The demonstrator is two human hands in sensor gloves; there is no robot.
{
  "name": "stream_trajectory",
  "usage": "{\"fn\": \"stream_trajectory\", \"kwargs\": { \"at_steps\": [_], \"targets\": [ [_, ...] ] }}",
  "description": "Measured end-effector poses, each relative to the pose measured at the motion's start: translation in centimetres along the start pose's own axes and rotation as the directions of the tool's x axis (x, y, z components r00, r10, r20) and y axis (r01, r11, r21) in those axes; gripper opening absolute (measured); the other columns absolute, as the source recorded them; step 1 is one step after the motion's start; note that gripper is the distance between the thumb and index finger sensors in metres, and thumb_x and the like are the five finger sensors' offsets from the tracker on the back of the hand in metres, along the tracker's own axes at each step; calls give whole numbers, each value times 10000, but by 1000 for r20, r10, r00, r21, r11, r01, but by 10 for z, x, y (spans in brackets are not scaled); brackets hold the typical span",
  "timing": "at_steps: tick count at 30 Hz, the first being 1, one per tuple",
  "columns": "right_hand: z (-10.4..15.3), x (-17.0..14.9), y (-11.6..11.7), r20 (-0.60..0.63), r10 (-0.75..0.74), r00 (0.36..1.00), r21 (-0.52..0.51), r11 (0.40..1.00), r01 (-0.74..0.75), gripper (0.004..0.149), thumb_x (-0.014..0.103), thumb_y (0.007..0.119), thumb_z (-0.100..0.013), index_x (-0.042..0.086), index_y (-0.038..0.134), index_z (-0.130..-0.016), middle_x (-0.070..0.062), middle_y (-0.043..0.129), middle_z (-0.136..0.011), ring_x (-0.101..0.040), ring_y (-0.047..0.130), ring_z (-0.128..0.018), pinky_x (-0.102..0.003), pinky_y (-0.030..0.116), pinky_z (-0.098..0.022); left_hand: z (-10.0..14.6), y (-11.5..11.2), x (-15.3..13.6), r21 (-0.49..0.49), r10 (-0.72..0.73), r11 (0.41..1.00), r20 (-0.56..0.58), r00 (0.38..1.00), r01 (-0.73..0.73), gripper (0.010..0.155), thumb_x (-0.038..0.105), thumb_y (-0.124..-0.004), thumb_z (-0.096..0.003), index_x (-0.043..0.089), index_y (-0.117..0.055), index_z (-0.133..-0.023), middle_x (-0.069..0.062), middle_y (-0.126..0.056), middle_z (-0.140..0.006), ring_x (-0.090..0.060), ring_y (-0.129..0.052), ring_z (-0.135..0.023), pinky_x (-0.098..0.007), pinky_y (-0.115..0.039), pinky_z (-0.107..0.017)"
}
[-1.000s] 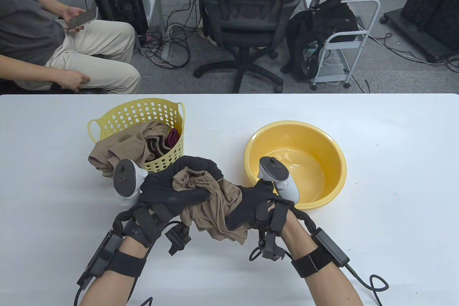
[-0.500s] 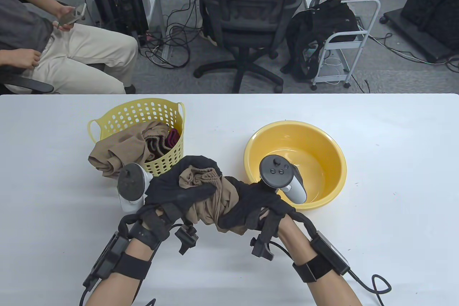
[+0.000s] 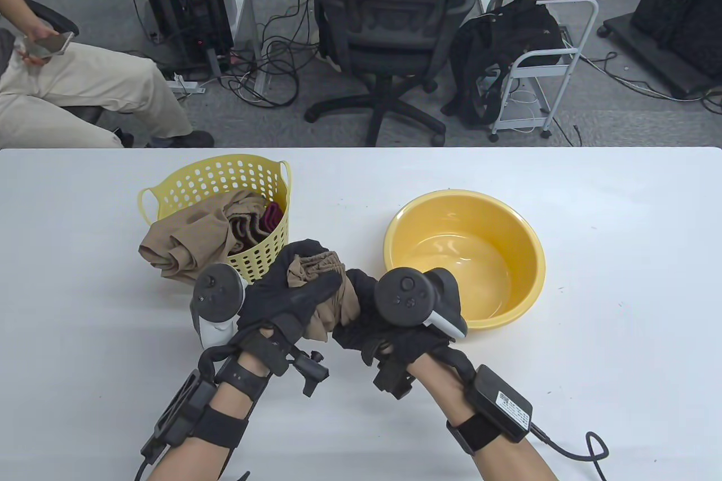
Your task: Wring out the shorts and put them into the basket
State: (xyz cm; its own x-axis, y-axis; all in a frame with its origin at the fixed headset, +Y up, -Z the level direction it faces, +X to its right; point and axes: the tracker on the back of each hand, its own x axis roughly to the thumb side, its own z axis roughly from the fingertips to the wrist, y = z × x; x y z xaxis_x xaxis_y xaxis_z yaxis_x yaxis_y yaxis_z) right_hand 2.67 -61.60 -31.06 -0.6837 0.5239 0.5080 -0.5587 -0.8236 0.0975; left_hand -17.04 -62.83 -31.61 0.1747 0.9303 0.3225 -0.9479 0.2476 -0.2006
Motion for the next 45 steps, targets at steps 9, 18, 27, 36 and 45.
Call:
{"fn": "stream_trajectory", "kwargs": {
  "at_steps": [9, 18, 27, 36, 45],
  "targets": [
    [4, 16, 4, -3, 276, 961, -79, 958, -275, 737, 418, 1014, -342, 21, 676, -864, -41, 896, -632, -116, 970, -303, -212, 824, -182, 0, -4, -7, -3, -40, 999, -78, 996, 40, 589, 385, -853, -602, 145, -500, -1008, -186, -711, -968, -418, -862, -830, -608, -801, -531],
    [7, 33, 11, 6, 521, 853, -188, 839, -511, 719, 427, 993, -346, 15, 689, -850, -37, 905, -608, -95, 972, -281, -203, 827, -163, 0, -5, -8, 7, -28, 1000, -143, 989, 29, 585, 365, -802, -620, 97, -446, -999, -226, -676, -941, -436, -844, -794, -609, -812, -490],
    [8, 39, 13, 14, 584, 811, -225, 793, -567, 724, 448, 980, -350, 16, 687, -852, -36, 903, -611, -89, 973, -287, -199, 830, -167, 0, -2, -7, 16, -33, 999, -151, 988, 36, 586, 373, -800, -619, 95, -448, -996, -227, -678, -934, -432, -847, -787, -604, -813, -486],
    [8, 37, 13, 15, 578, 816, -218, 798, -561, 728, 458, 977, -354, 22, 684, -857, -33, 903, -615, -90, 974, -293, -197, 831, -173, 0, -2, -7, 18, -29, 999, -152, 988, 32, 588, 376, -805, -617, 99, -452, -996, -225, -680, -936, -432, -847, -788, -604, -811, -490],
    [8, 31, 6, 7, 484, 875, -175, 862, -475, 732, 459, 983, -358, 31, 677, -867, -41, 899, -628, -105, 975, -306, -208, 831, -184, 1, -3, -4, 1, -55, 998, -112, 992, 56, 596, 384, -804, -615, 109, -444, -1003, -219, -669, -952, -433, -834, -810, -605, -794, -512]
  ]
}}
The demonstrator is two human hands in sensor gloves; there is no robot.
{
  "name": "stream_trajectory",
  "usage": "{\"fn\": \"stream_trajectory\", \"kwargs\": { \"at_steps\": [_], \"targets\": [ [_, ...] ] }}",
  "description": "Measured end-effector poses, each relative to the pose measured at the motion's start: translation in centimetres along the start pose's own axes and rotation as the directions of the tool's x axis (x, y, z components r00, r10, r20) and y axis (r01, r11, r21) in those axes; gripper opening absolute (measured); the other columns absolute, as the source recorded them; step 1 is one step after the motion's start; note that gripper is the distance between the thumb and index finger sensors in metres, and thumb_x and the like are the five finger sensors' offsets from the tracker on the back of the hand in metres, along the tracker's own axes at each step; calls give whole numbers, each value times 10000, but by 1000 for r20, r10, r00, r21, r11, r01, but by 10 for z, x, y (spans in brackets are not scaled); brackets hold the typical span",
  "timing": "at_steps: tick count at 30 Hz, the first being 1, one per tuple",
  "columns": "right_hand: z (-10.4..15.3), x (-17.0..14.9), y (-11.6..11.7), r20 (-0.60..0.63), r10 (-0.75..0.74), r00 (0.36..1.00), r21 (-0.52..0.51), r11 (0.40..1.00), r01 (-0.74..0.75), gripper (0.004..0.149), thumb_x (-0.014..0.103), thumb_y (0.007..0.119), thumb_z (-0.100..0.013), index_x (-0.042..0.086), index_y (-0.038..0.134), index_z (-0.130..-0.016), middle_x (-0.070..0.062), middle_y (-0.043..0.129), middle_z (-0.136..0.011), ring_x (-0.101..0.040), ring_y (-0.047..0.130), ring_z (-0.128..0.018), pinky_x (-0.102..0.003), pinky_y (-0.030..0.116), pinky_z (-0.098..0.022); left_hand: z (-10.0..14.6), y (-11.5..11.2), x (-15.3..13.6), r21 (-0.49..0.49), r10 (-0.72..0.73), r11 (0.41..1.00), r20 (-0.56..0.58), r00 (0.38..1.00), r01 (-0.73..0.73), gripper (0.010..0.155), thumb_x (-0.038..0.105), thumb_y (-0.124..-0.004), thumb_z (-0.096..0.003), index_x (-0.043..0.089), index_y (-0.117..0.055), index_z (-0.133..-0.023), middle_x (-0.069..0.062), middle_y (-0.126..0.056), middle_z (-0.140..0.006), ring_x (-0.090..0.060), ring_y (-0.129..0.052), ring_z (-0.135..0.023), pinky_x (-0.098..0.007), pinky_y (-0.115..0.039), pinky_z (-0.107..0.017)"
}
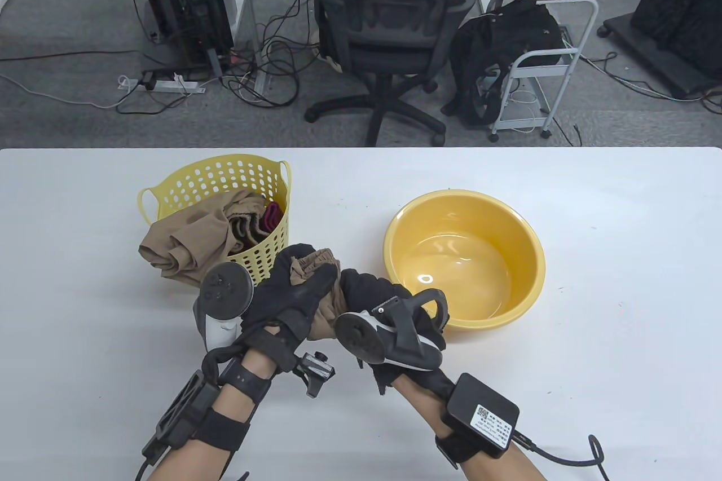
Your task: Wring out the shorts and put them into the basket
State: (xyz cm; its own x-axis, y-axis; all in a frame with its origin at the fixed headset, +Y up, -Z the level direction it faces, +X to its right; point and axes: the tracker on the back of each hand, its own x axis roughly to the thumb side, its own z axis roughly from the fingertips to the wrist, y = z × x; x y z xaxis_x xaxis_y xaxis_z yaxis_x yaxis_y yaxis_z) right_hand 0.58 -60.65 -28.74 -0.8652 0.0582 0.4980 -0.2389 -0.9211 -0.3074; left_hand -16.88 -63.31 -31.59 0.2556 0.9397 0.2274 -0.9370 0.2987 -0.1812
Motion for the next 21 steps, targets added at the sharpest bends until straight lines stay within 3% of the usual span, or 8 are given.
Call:
{"fn": "stream_trajectory", "kwargs": {
  "at_steps": [10, 17, 21],
  "targets": [
    [-7, -22, -3, -37, -275, 961, 155, 948, 278, 740, 455, 993, -368, 38, 664, -883, -51, 889, -650, -133, 975, -330, -229, 831, -205, 5, 1, 6, -43, 15, 999, 85, 996, -11, 611, 396, -815, -608, 139, -437, -1013, -203, -652, -982, -431, -809, -850, -621, -765, -545],
    [-12, -39, 2, -115, -517, 848, 259, 809, 528, 740, 446, 999, -375, 33, 663, -888, -65, 888, -656, -152, 976, -340, -244, 831, -215, 9, 5, 10, -76, 48, 996, 150, 987, -37, 618, 401, -829, -599, 157, -444, -1017, -191, -652, -997, -426, -805, -870, -626, -759, -558],
    [-14, -48, 8, -182, -664, 725, 303, 664, 683, 741, 452, 997, -385, 27, 662, -891, -73, 887, -662, -162, 980, -349, -251, 837, -223, 11, 10, 16, -100, 75, 993, 206, 976, -56, 623, 405, -836, -593, 175, -446, -1021, -179, -650, -1009, -421, -798, -887, -632, -742, -576]
  ]
}}
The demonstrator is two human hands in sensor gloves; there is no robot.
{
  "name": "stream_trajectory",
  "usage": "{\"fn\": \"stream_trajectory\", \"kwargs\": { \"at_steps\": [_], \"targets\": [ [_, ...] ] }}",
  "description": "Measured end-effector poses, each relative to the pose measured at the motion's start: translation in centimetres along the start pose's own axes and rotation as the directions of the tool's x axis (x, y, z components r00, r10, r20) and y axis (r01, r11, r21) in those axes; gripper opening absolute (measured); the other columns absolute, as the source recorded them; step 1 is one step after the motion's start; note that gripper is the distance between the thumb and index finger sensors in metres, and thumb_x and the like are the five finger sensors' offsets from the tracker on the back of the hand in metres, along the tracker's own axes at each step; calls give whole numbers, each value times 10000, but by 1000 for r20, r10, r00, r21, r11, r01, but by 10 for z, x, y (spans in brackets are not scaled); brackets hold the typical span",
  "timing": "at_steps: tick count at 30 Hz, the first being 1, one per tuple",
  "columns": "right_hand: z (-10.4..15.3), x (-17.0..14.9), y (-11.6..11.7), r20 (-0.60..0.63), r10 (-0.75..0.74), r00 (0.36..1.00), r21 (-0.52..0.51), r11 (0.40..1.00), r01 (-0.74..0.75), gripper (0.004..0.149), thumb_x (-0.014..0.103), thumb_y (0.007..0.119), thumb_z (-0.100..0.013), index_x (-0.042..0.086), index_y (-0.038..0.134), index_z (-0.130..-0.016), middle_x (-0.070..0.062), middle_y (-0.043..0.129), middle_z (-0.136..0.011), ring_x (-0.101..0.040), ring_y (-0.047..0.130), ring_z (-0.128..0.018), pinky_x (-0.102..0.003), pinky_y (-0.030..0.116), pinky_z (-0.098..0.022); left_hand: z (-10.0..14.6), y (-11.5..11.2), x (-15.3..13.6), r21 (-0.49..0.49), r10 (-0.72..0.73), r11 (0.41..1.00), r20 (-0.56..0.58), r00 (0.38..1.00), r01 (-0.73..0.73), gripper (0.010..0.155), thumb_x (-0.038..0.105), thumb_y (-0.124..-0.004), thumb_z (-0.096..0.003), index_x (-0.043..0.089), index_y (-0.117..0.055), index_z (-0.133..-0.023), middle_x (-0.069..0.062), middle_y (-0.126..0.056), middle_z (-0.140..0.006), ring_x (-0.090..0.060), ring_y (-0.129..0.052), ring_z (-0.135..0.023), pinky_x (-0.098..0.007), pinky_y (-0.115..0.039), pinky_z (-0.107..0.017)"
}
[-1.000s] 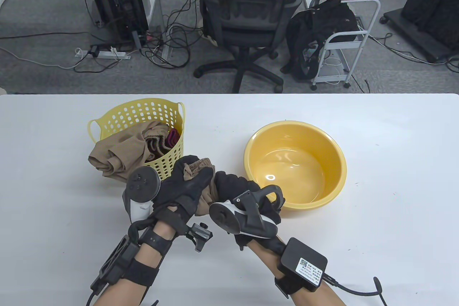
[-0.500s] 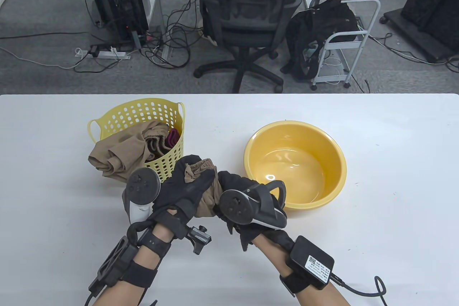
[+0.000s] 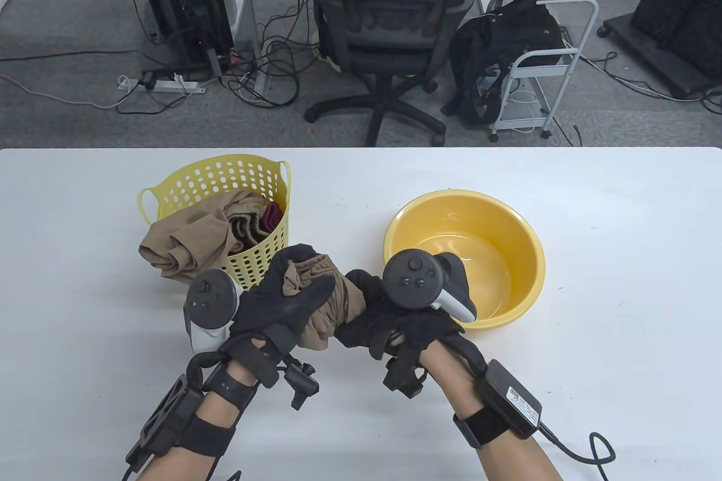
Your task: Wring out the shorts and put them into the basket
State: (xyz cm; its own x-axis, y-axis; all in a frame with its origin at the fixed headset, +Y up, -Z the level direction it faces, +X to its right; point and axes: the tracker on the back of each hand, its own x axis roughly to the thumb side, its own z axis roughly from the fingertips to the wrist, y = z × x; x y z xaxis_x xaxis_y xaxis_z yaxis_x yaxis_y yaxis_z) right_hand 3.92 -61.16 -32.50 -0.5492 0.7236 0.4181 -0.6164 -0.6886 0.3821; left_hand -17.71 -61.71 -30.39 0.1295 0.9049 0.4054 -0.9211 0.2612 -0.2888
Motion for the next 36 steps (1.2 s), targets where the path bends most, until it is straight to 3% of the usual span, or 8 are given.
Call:
{"fn": "stream_trajectory", "kwargs": {
  "at_steps": [5, 11, 17, 26, 36],
  "targets": [
    [-4, -11, 1, -9, -235, 972, 91, 968, 235, 746, 459, 996, -396, 17, 662, -895, -88, 884, -673, -176, 984, -359, -261, 841, -231, 1, 6, 6, -31, 51, 998, 64, 997, -49, 626, 405, -843, -587, 187, -449, -1022, -170, -650, -1019, -416, -796, -902, -637, -742, -583],
    [-7, -24, 11, -50, -491, 870, 223, 844, 489, 765, 481, 983, -419, 3, 643, -911, -105, 874, -696, -195, 987, -383, -268, 847, -250, 1, 11, 12, -85, 125, 990, 136, 983, -115, 627, 405, -850, -581, 202, -454, -1022, -160, -650, -1029, -410, -795, -914, -642, -739, -594],
    [-9, -30, 20, -77, -610, 789, 279, 746, 604, 775, 489, 972, -436, -7, 628, -923, -120, 864, -714, -215, 987, -402, -275, 849, -264, -1, 13, 18, -141, 147, 982, 186, 972, -122, 628, 401, -862, -573, 213, -465, -1021, -153, -658, -1034, -411, -797, -920, -651, -734, -598],
    [-7, -30, 21, -58, -588, 807, 300, 760, 576, 796, 504, 934, -474, 24, 561, -987, -165, 797, -819, -303, 965, -515, -321, 848, -349, -1, 16, 19, -148, 127, 984, 189, 974, -100, 624, 398, -872, -566, 214, -484, -1019, -154, -672, -1029, -412, -808, -912, -654, -736, -593],
    [3, -30, 13, -20, -541, 841, 235, 815, 530, 820, 553, 882, -508, 114, 506, -1089, -265, 588, -1045, -517, 763, -856, -582, 714, -597, 1, 24, 26, -145, 72, 988, 189, 979, -45, 625, 397, -883, -557, 214, -500, -1016, -152, -687, -1023, -411, -820, -903, -651, -744, -587]
  ]
}}
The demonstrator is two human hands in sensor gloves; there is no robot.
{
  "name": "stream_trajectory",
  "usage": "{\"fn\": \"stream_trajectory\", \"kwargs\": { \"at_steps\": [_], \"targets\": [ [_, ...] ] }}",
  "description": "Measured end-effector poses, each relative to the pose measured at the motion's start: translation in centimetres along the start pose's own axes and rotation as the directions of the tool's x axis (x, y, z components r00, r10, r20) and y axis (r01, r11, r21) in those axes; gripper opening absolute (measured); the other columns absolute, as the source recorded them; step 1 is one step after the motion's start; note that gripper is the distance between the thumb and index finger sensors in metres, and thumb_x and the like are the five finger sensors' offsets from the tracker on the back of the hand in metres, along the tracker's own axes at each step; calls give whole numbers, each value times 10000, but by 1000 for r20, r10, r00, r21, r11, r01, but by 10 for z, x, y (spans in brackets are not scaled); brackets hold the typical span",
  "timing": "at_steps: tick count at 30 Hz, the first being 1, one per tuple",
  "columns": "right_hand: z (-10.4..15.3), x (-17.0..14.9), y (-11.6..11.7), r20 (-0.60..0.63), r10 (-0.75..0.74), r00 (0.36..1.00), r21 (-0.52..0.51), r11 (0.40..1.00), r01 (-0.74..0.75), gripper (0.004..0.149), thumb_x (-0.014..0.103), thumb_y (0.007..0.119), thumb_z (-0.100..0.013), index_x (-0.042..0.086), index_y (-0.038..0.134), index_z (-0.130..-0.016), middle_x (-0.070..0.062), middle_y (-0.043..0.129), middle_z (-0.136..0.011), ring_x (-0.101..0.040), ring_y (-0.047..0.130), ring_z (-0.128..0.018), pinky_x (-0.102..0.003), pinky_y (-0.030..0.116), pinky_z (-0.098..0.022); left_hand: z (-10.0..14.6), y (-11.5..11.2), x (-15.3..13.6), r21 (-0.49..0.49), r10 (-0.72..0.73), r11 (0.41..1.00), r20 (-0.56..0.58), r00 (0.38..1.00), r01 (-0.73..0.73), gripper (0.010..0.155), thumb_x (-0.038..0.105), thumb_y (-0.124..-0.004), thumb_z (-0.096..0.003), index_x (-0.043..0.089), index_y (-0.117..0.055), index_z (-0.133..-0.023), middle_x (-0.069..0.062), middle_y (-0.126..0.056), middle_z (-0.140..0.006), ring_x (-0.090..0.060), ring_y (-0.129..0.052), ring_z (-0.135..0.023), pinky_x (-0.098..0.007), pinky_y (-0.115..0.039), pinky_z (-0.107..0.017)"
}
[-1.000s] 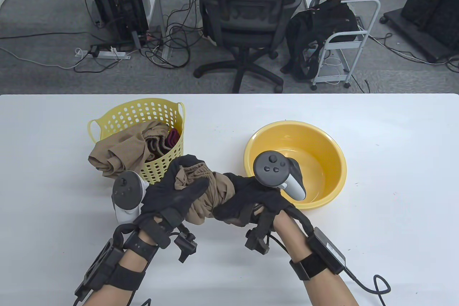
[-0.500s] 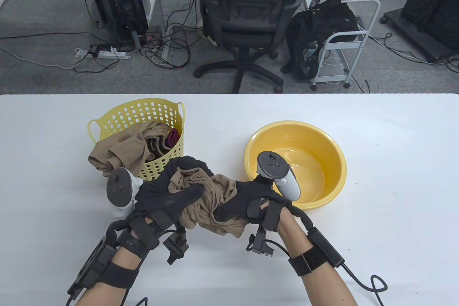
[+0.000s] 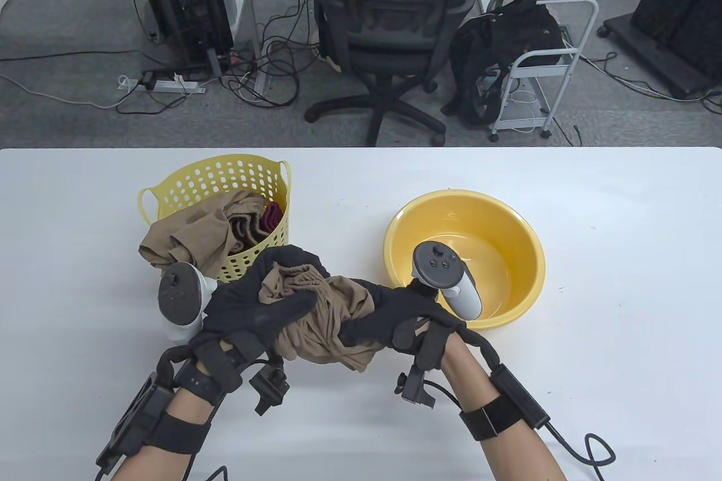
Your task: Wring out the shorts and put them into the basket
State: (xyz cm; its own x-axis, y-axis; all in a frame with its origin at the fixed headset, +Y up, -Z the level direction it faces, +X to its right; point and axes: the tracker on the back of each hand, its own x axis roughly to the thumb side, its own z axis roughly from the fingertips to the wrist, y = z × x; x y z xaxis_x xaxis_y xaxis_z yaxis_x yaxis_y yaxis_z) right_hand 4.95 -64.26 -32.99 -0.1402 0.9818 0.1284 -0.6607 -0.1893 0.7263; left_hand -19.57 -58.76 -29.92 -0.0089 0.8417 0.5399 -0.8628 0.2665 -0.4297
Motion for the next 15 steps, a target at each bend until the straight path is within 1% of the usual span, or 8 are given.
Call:
{"fn": "stream_trajectory", "kwargs": {
  "at_steps": [7, 10, 15],
  "targets": [
    [13, 5, -2, -3, 152, 988, -79, 985, -151, 791, 559, 836, -530, 148, 494, -1113, -277, 460, -1110, -581, 526, -985, -710, 530, -666, 3, 5, 7, -13, -71, 997, -17, 997, 71, 628, 397, -888, -555, 210, -506, -1017, -158, -689, -1022, -417, -822, -899, -655, -745, -581],
    [19, 8, -3, -11, 253, 967, -117, 960, -253, 802, 575, 834, -523, 154, 493, -1115, -270, 426, -1124, -587, 424, -1014, -746, 438, -677, 5, 7, 10, -25, -113, 993, -28, 993, 112, 631, 398, -890, -554, 209, -507, -1018, -160, -691, -1023, -418, -823, -899, -657, -744, -580],
    [28, 12, -5, -28, 373, 927, -192, 908, -371, 788, 565, 833, -522, 158, 502, -1110, -263, 405, -1131, -580, 360, -1028, -765, 365, -677, 7, 9, 14, -41, -176, 984, -48, 983, 174, 635, 401, -892, -551, 208, -510, -1020, -161, -693, -1024, -421, -827, -896, -659, -745, -577]
  ]
}}
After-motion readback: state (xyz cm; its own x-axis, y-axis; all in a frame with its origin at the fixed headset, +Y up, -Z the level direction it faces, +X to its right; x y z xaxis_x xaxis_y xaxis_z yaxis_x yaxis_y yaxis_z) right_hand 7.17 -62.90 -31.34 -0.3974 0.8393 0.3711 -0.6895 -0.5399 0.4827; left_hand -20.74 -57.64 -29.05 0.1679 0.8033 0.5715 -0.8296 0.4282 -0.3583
